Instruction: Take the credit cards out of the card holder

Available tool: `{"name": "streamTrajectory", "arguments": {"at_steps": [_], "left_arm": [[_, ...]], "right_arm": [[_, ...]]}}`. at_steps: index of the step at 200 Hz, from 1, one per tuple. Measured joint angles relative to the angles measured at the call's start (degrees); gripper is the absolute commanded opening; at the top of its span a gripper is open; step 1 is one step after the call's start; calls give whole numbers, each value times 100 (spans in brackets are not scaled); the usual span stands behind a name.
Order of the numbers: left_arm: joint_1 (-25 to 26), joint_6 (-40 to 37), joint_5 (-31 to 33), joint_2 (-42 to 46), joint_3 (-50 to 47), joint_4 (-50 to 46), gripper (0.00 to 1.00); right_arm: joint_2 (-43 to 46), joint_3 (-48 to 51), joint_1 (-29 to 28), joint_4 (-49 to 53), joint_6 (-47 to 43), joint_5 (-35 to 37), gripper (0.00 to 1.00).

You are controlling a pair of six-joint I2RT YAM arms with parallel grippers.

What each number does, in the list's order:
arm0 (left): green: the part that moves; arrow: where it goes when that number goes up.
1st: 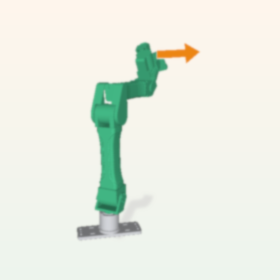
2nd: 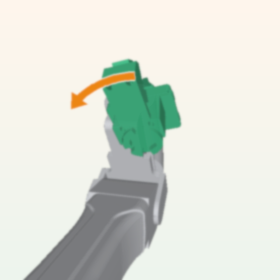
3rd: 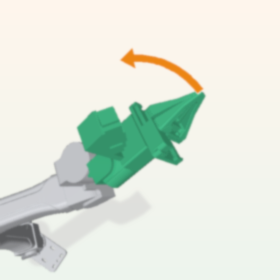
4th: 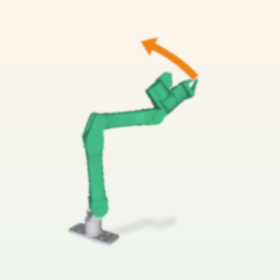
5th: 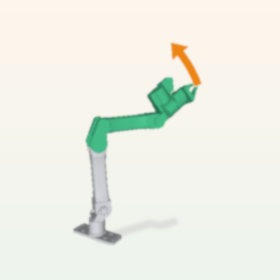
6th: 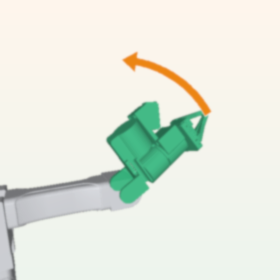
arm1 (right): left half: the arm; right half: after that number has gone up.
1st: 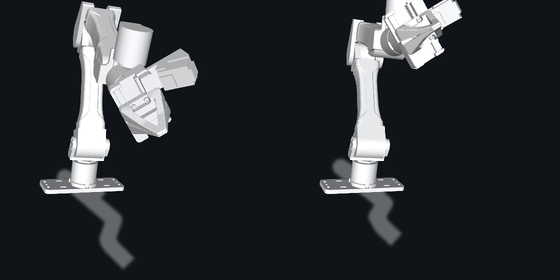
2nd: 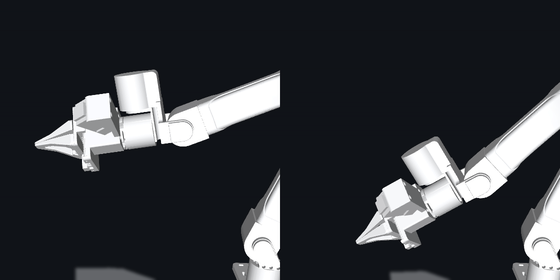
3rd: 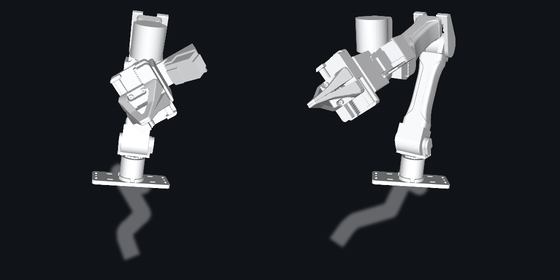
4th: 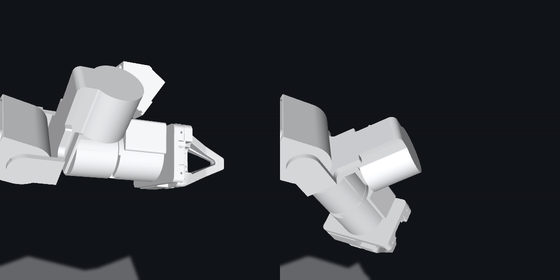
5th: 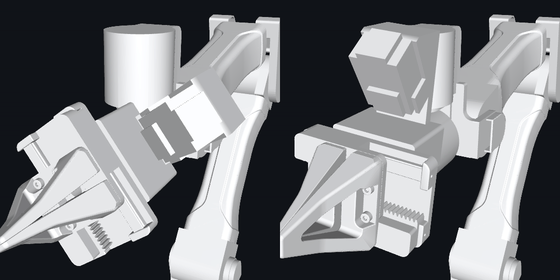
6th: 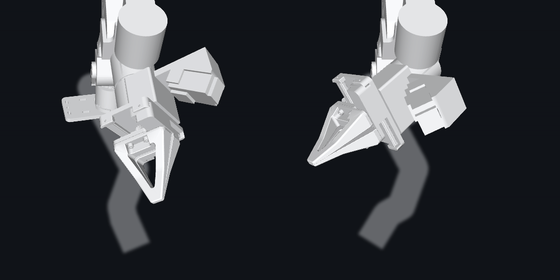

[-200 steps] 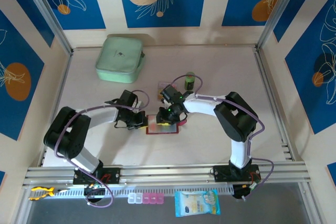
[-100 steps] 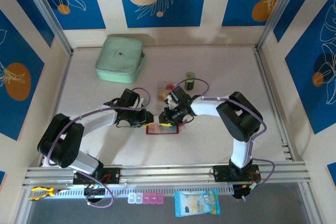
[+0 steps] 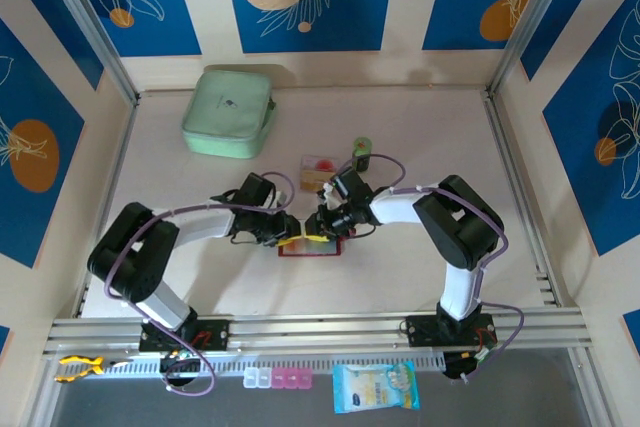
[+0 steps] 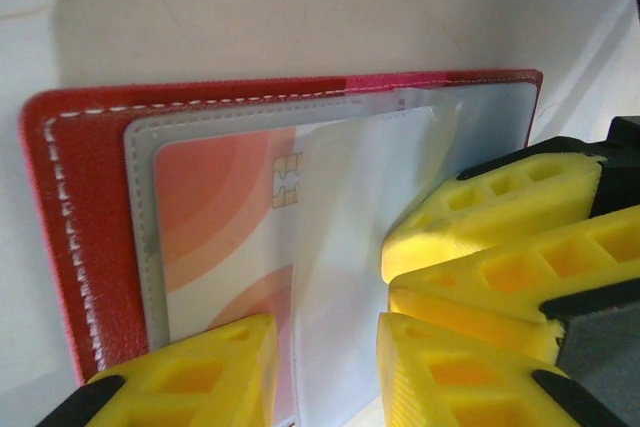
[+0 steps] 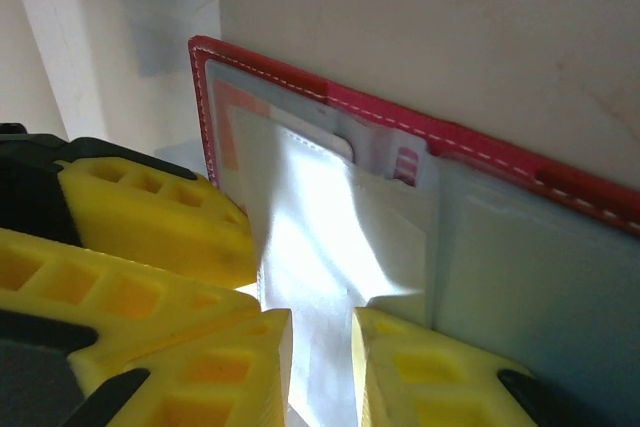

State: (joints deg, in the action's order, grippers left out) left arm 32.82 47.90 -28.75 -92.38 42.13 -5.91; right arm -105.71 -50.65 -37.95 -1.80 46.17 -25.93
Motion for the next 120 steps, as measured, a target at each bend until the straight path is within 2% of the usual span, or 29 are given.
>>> {"name": "streamTrajectory", "arguments": {"at_steps": [26, 52, 100, 120], "left_arm": [[22, 120, -55, -72, 0, 173, 24], [48, 175, -92, -76, 0, 247, 25], [173, 175, -87, 190, 131, 94, 32], [280, 162, -83, 247, 348, 7, 39]], "right_arm": [[17, 20, 0, -31, 0, -7, 27], [146, 33, 11, 116, 28, 33, 30], [1119, 52, 63, 815, -31, 398, 32], [1602, 52, 125, 1215, -83, 667, 33]]}}
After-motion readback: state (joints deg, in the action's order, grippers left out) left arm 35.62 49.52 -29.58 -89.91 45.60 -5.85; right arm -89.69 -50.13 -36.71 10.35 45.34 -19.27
